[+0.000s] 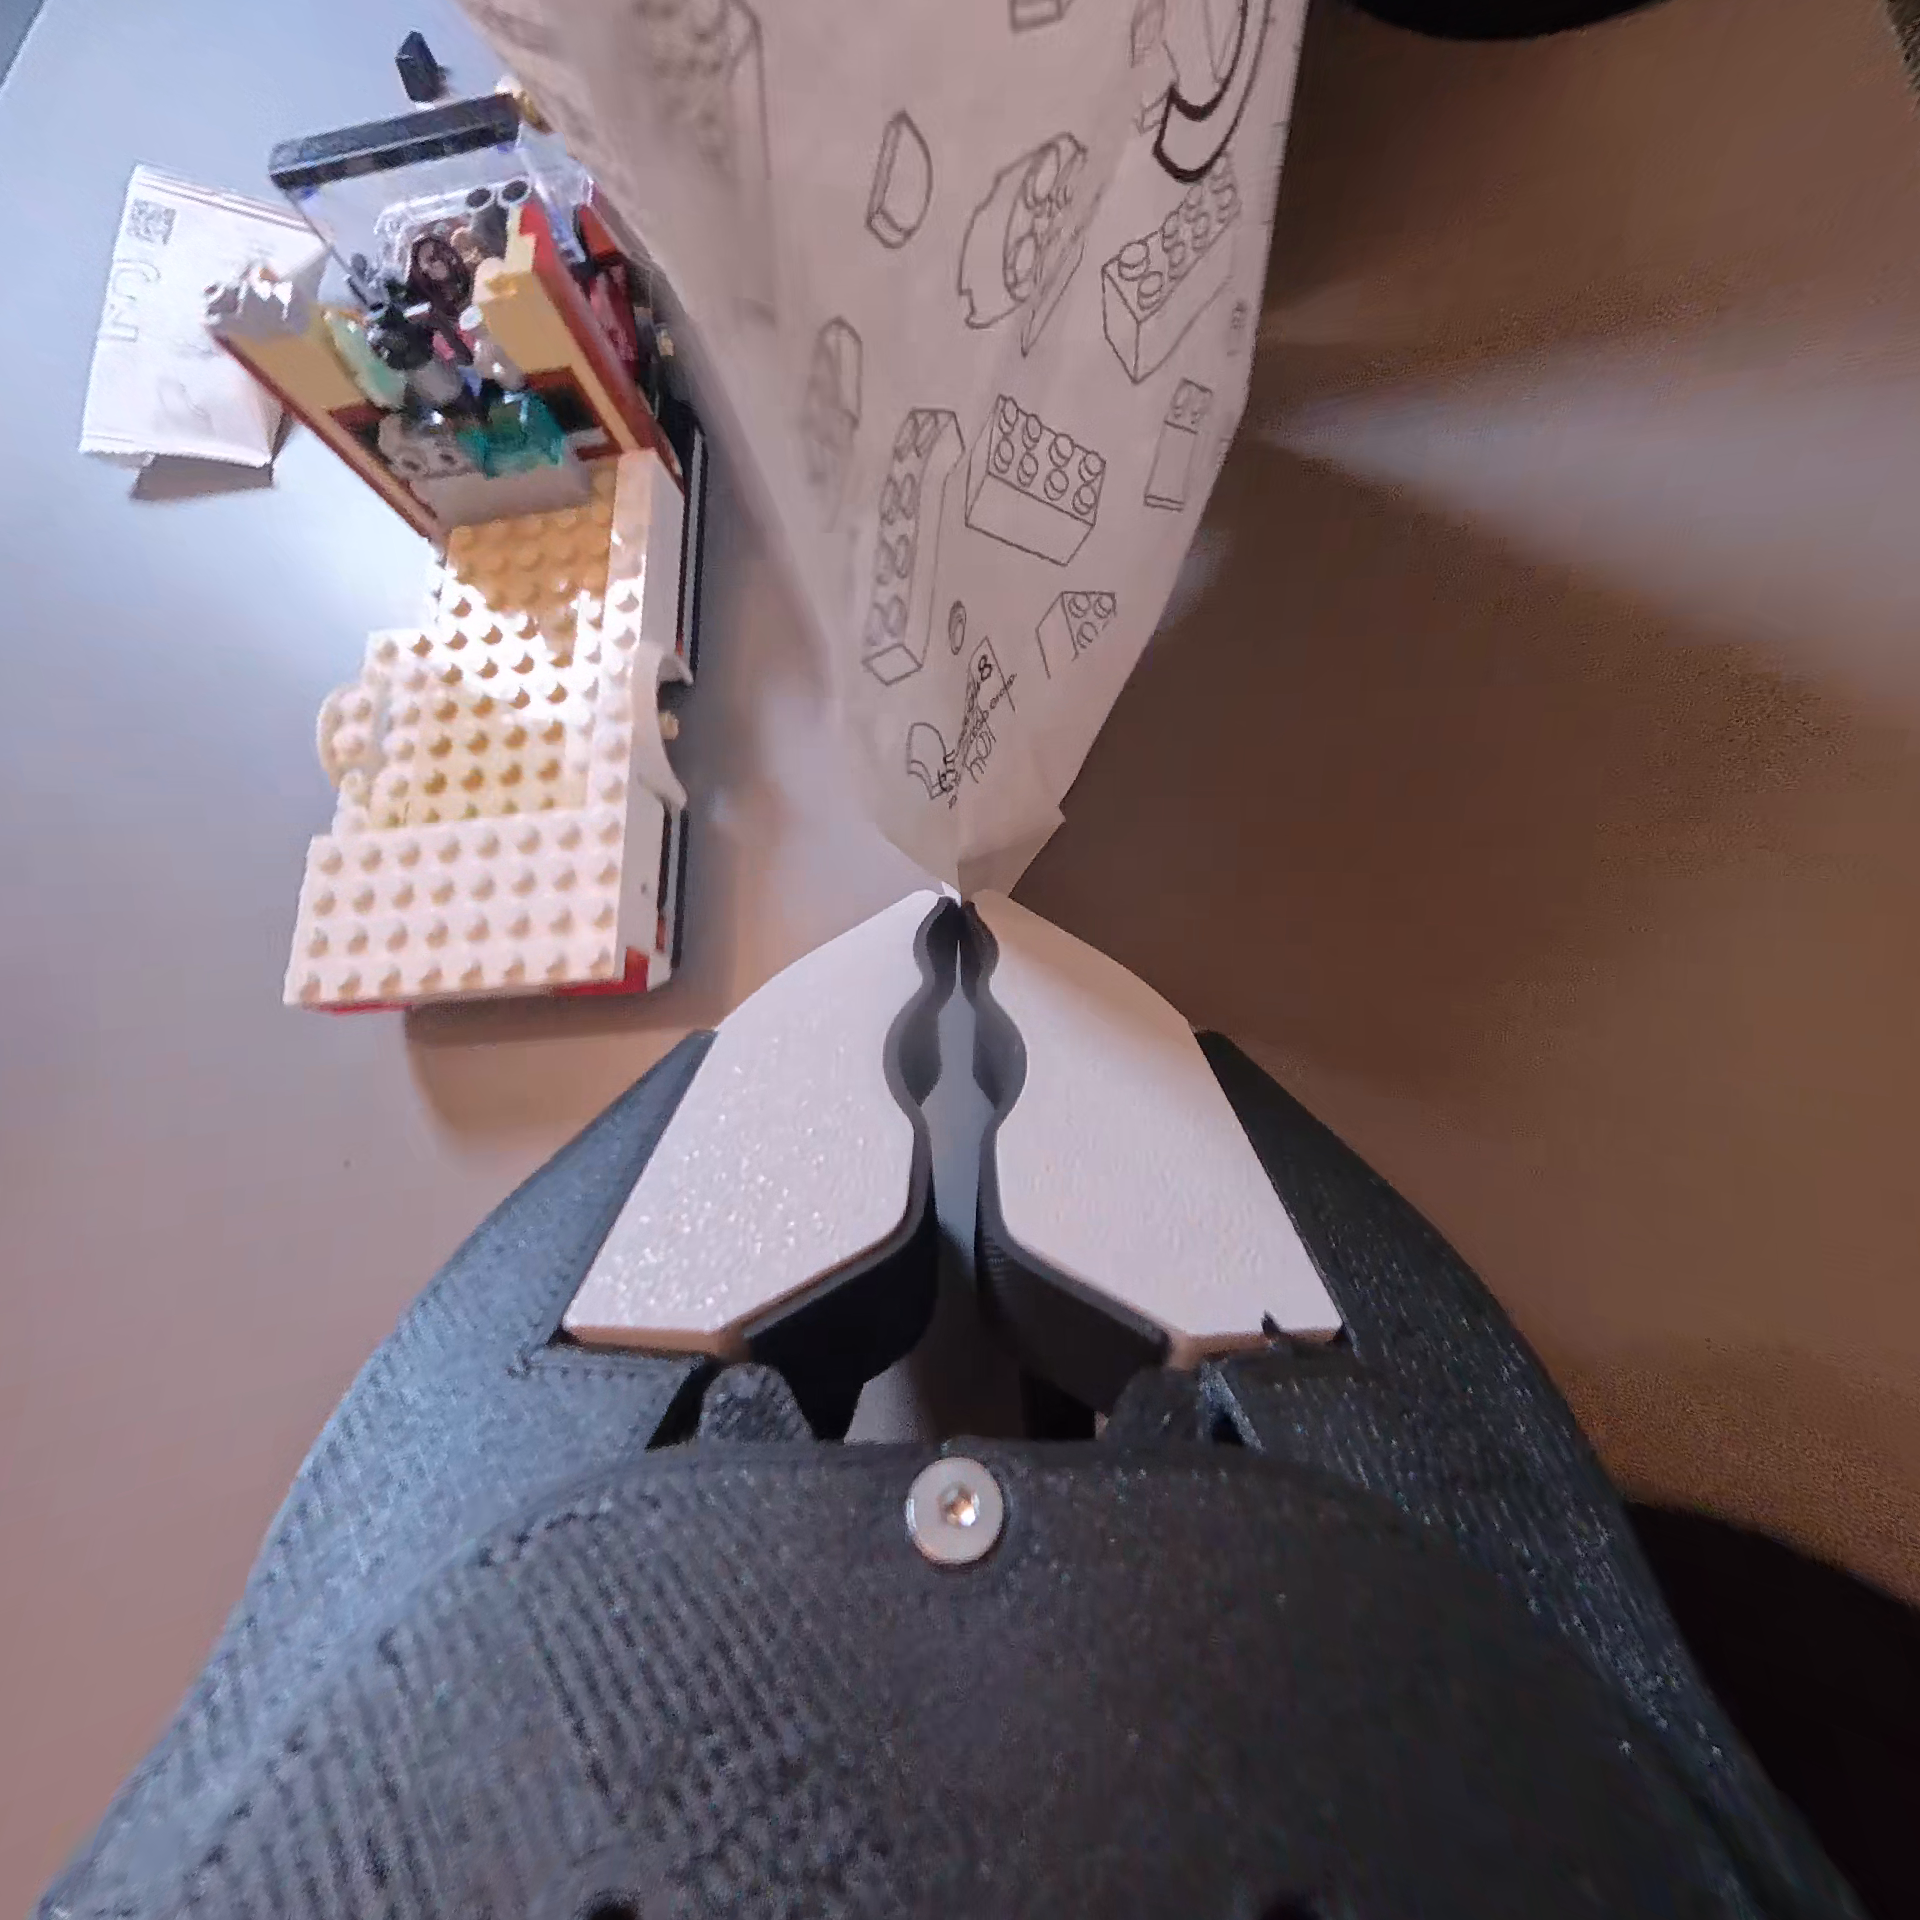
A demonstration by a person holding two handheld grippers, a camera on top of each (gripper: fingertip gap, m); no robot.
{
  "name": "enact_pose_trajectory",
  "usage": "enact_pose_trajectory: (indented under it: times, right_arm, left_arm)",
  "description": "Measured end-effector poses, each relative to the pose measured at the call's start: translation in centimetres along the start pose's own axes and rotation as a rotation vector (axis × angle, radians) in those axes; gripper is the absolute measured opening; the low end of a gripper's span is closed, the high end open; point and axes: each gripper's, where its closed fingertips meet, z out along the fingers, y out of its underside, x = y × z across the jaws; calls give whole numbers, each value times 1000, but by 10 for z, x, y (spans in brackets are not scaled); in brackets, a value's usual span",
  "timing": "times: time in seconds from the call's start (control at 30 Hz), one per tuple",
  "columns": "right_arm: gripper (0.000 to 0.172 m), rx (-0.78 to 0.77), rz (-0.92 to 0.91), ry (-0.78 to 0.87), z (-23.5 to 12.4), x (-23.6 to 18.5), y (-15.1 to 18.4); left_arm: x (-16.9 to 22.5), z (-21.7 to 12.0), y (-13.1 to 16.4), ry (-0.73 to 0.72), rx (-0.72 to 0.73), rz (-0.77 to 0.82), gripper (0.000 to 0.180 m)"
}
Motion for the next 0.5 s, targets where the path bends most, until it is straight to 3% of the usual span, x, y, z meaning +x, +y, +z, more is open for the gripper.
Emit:
enact_pose_trajectory:
  times: [0.03,0.27,0.4,0.5]
  right_arm:
    - [0,-3,0,-7,3,-3,-3]
    - [0,22,51,12,3,1,-4]
    - [0,5,12,-34,19,-7,-23]
    - [0,16,73,3,9,3,-11]
  left_arm:
    - [-1,4,-4,-18,-20,11,1]
    - [-3,10,-8,-22,-18,-55,1]
    - [3,26,-25,-6,-55,21,0]
    - [4,16,-16,0,-28,-32,1]
